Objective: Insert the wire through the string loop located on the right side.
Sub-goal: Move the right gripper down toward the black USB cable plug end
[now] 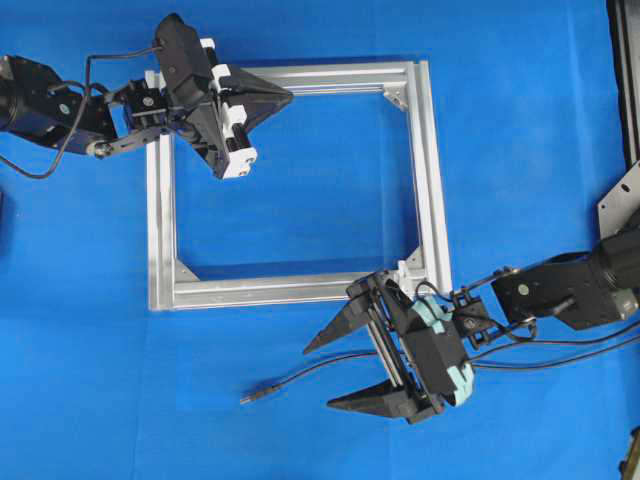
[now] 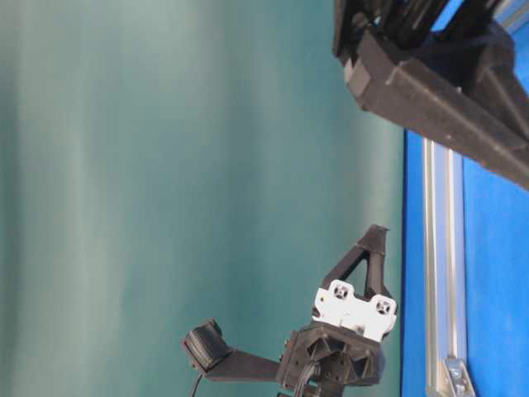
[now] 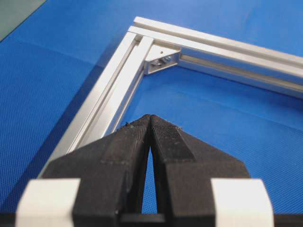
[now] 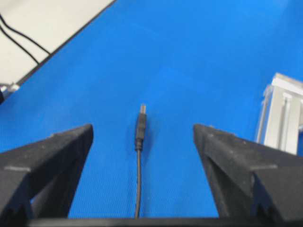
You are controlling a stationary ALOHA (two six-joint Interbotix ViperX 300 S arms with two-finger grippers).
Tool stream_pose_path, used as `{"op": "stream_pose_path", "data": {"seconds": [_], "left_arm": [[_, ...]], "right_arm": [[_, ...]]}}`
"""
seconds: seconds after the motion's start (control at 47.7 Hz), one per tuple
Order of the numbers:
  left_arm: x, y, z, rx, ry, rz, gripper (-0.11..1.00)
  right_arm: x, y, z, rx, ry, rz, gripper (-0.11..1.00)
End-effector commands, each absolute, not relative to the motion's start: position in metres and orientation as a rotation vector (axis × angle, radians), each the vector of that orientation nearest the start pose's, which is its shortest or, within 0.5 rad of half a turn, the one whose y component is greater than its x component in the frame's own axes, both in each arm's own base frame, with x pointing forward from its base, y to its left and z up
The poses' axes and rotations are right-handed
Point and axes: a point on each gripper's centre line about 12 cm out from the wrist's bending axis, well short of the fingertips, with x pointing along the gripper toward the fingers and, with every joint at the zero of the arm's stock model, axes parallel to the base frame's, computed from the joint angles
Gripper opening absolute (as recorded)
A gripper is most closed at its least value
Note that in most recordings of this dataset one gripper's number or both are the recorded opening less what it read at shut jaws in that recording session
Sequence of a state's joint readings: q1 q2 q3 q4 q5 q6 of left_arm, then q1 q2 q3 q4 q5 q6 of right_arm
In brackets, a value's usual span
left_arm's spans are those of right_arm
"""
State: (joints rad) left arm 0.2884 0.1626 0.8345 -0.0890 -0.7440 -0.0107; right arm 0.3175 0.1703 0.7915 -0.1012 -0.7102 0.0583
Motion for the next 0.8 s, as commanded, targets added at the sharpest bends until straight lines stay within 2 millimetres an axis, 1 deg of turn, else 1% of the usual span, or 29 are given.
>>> {"op": "stream_pose_path", "data": {"seconds": [0.0, 0.021, 0.105, 0.252, 0.378, 0.44, 0.65, 0.776], "left_arm": [[0.369, 0.117, 0.147, -0.095, 0.193, 0.353, 0.00], [0.369, 0.117, 0.148, -0.095, 0.191, 0.353, 0.00], [0.369, 0.117, 0.148, -0.094, 0.190, 0.353, 0.00], [0.369, 0.117, 0.148, -0.094, 0.190, 0.353, 0.00], [0.369, 0.116, 0.147, -0.094, 0.192, 0.352, 0.00], [0.368, 0.115, 0.147, -0.094, 0.192, 0.350, 0.00], [0.369, 0.114, 0.147, -0.094, 0.192, 0.347, 0.00], [0.368, 0.115, 0.147, -0.094, 0.193, 0.349, 0.00]], "right_arm": [[0.379, 0.135, 0.142, -0.039, 0.227, 0.384, 0.79], [0.381, 0.137, 0.138, -0.035, 0.234, 0.384, 0.78], [0.387, 0.141, 0.124, -0.025, 0.260, 0.379, 0.80], [0.402, 0.149, 0.101, -0.005, 0.303, 0.374, 0.80], [0.409, 0.149, 0.085, 0.015, 0.336, 0.357, 0.80], [0.410, 0.148, 0.081, 0.022, 0.344, 0.347, 0.80], [0.410, 0.145, 0.079, 0.031, 0.356, 0.328, 0.79], [0.410, 0.142, 0.075, 0.030, 0.386, 0.316, 0.74]]}}
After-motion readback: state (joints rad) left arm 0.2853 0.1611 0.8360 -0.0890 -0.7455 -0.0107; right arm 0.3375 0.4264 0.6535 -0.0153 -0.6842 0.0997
